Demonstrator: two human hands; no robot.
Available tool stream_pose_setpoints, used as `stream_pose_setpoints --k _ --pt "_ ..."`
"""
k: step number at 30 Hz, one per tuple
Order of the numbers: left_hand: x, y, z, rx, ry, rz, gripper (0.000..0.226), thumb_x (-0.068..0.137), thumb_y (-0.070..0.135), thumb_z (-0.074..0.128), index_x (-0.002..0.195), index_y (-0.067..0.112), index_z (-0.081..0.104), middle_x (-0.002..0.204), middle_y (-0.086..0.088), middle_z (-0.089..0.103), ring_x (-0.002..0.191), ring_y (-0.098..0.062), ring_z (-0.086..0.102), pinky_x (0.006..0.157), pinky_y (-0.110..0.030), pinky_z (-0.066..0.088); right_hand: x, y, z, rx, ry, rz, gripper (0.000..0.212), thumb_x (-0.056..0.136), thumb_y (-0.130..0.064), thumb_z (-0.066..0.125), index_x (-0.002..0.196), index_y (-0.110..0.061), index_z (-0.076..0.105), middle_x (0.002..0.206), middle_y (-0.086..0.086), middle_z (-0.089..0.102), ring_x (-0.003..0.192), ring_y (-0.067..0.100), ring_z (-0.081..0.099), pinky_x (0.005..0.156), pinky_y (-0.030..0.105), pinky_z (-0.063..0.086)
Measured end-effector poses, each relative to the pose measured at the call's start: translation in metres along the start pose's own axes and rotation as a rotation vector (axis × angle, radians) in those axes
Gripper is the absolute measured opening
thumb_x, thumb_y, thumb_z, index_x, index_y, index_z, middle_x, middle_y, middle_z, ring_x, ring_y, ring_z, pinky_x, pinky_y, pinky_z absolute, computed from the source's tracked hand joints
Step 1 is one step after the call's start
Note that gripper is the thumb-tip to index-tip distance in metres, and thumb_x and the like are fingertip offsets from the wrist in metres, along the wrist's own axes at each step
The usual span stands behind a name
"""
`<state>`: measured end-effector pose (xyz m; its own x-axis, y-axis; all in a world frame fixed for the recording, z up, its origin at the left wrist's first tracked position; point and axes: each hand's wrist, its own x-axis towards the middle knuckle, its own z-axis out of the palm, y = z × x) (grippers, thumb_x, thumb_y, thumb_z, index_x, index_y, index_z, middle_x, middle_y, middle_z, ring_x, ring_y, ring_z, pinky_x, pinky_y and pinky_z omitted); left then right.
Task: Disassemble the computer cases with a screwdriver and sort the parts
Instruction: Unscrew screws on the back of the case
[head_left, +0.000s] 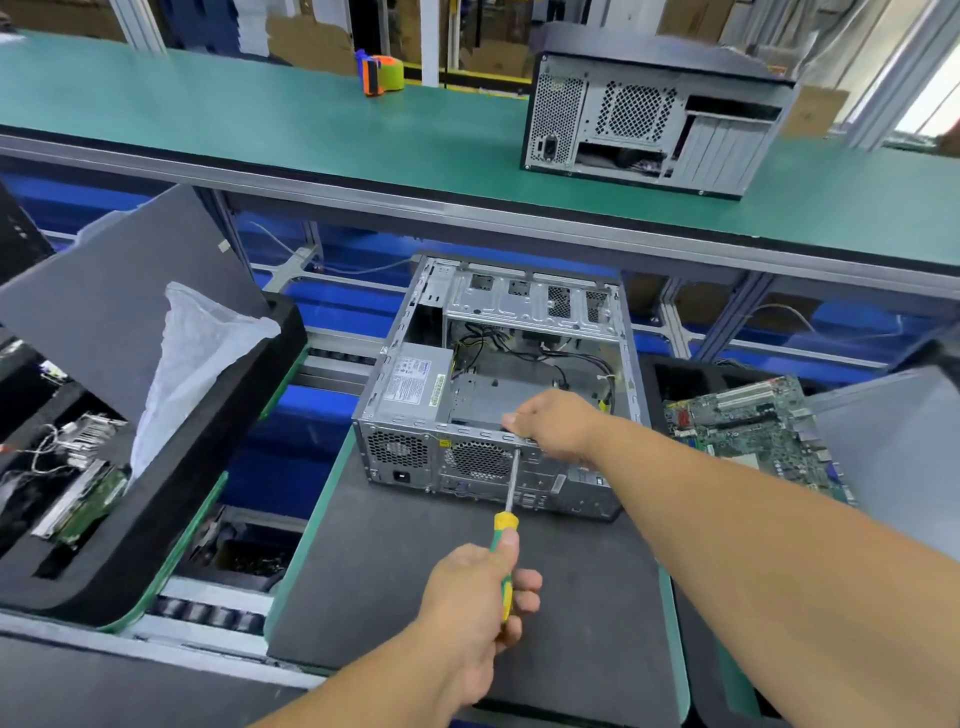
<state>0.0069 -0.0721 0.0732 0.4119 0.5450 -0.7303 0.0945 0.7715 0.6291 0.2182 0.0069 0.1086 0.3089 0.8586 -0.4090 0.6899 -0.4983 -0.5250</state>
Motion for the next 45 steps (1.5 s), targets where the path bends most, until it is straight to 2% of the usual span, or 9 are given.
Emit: stream_pose_setpoints --k 6,9,13,17,22,30,35,38,45 --pt "-0.002 0.006 -0.001 -0.081 -0.062 -0.134 0.064 0.105 0.062 0.038 0.094 0.006 0.067 0.082 -0.012 0.077 0.052 -0.017 0.051 0.042 -0.023 0.032 -0.002 -0.001 0.0 0.024 -0.004 -0.01 0.047 0.103 -0.045 0.056 0.071 -0.01 0.052 0.054 -0.01 0.045 0.051 0.013 0.037 0.049 0.022 0.032" --pt "0.0 0.006 0.0 -0.105 -0.048 -0.13 0.057 0.095 0.064 0.061 0.089 0.007 0.063 0.065 -0.008 0.058 0.049 -0.016 0.043 0.041 -0.022 0.026 -0.003 0.0 0.001 0.061 -0.011 -0.016 0.045 0.103 -0.043 0.056 0.067 -0.019 0.042 0.042 -0.013 0.032 0.043 0.011 0.029 0.044 0.021 0.028" --pt "0.001 0.0 0.002 -0.008 -0.071 -0.053 0.04 0.086 0.036 0.083 0.09 0.015 0.049 0.065 -0.004 0.058 0.05 -0.012 0.045 0.04 -0.023 0.03 -0.005 0.002 0.002 0.09 0.001 -0.01 0.044 0.101 -0.044 0.058 0.069 -0.017 0.046 0.046 -0.011 0.032 0.047 0.015 0.029 0.05 0.025 0.026" --pt "0.003 0.001 0.0 0.039 -0.063 -0.01 0.033 0.098 0.044 0.067 0.095 0.014 0.055 0.084 -0.007 0.077 0.057 -0.014 0.061 0.044 -0.022 0.04 -0.004 0.002 0.004 0.095 0.014 -0.021 0.035 0.1 -0.044 0.059 0.078 -0.02 0.048 0.051 -0.01 0.034 0.046 0.013 0.027 0.055 0.027 0.027" --pt "-0.003 0.003 -0.003 -0.002 -0.178 -0.099 0.056 0.103 0.06 0.047 0.113 0.008 0.067 0.1 -0.007 0.08 0.063 -0.017 0.064 0.047 -0.024 0.041 -0.001 0.005 0.005 0.1 0.007 -0.02 0.045 0.101 -0.044 0.058 0.068 -0.021 0.038 0.044 -0.014 0.028 0.041 0.011 0.024 0.054 0.026 0.025" --pt "-0.003 0.004 -0.01 0.005 -0.133 -0.088 0.038 0.087 0.03 0.083 0.098 0.012 0.052 0.066 -0.005 0.057 0.052 -0.014 0.048 0.04 -0.022 0.031 -0.002 0.003 0.006 0.091 0.019 -0.032 0.052 0.102 -0.043 0.057 0.062 -0.024 0.031 0.043 -0.014 0.026 0.039 0.012 0.023 0.053 0.025 0.027" --pt "-0.004 0.008 -0.011 -0.002 -0.147 -0.116 0.05 0.102 0.058 0.052 0.104 0.008 0.062 0.098 -0.011 0.08 0.062 -0.017 0.065 0.043 -0.02 0.039 -0.003 0.003 0.006 0.088 0.03 -0.036 0.049 0.102 -0.041 0.057 0.063 -0.023 0.033 0.041 -0.014 0.025 0.038 0.011 0.022 0.052 0.026 0.025" --pt "-0.005 0.007 -0.012 -0.022 -0.187 -0.164 0.063 0.104 0.061 0.039 0.111 0.007 0.07 0.092 -0.007 0.078 0.058 -0.015 0.058 0.041 -0.02 0.033 -0.001 0.003 0.006 0.073 0.032 -0.045 0.051 0.102 -0.041 0.057 0.062 -0.023 0.031 0.042 -0.013 0.025 0.039 0.01 0.022 0.053 0.027 0.025" --pt "-0.004 0.005 -0.014 -0.059 -0.185 -0.151 0.039 0.088 0.034 0.08 0.104 0.013 0.052 0.07 -0.008 0.059 0.055 -0.015 0.048 0.041 -0.022 0.03 0.002 0.006 0.007 0.076 0.054 -0.029 0.041 0.1 -0.045 0.059 0.069 -0.021 0.045 0.052 -0.009 0.033 0.046 0.014 0.027 0.055 0.027 0.03"
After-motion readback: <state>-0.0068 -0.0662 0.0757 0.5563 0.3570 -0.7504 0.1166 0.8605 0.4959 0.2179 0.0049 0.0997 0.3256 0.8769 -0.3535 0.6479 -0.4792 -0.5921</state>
